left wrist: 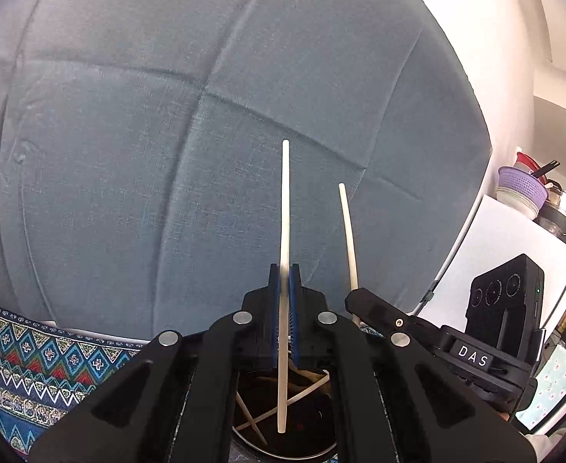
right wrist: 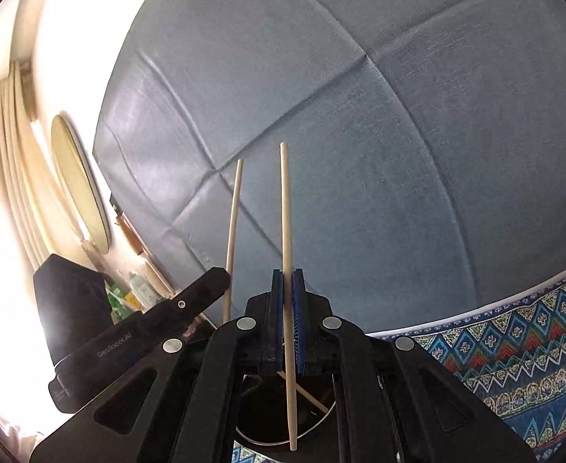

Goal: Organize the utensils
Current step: 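Lower the held sticks into the black holder and open both grippers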

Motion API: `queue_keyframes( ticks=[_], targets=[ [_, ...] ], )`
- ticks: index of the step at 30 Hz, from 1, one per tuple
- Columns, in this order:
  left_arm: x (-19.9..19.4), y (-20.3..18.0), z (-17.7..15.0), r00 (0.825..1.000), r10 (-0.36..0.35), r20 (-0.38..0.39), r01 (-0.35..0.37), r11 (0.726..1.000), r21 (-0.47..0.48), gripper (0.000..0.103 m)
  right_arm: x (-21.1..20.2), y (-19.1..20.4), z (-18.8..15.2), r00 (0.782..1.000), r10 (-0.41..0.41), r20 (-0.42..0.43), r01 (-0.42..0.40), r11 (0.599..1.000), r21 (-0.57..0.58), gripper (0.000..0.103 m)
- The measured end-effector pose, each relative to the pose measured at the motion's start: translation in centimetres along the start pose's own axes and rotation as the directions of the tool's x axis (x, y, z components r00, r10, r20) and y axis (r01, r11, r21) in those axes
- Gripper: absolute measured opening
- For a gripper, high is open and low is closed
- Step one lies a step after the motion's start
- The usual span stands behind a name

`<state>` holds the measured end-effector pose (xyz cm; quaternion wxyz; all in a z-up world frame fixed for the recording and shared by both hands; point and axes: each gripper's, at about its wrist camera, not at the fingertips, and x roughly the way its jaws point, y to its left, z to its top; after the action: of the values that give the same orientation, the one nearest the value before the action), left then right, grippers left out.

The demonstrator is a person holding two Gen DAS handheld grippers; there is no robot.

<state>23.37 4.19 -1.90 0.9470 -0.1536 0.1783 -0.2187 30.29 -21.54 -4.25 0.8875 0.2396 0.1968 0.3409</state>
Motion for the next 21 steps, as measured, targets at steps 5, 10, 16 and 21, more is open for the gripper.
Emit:
queue_keyframes(
  ticks=[5, 10, 16, 21],
  targets=[
    [0.4, -0.4, -0.5, 1.0, 0.002, 0.004, -0.002, 1.0, 0.005, 0.004, 0.0, 0.0, 0.6, 1.0, 0.024, 0.018, -0.023, 1.0, -0.02, 0.005],
    [0.9, -0.5, -1.5, 1.0, 0.008, 0.016, -0.008, 1.0, 0.015, 0.004, 0.5, -0.1, 0.0, 1.0, 0.023, 0.02, -0.022, 0.999, -0.046, 0.005],
    [1.4, 0.3, -3.5, 1.0, 0.021, -0.011, -0.021, 1.0, -0.012, 0.004, 0.7, -0.7, -1.6, 1.0, 0.024, -0.004, -0.024, 0.998, -0.049, 0.005],
    [0.8, 0.6, -4.1, 0.999, 0.031, -0.02, -0.032, 0.999, -0.01, 0.004, 0.8, -0.8, -2.1, 1.0, 0.015, -0.026, -0.017, 0.998, -0.063, 0.005]
  ],
)
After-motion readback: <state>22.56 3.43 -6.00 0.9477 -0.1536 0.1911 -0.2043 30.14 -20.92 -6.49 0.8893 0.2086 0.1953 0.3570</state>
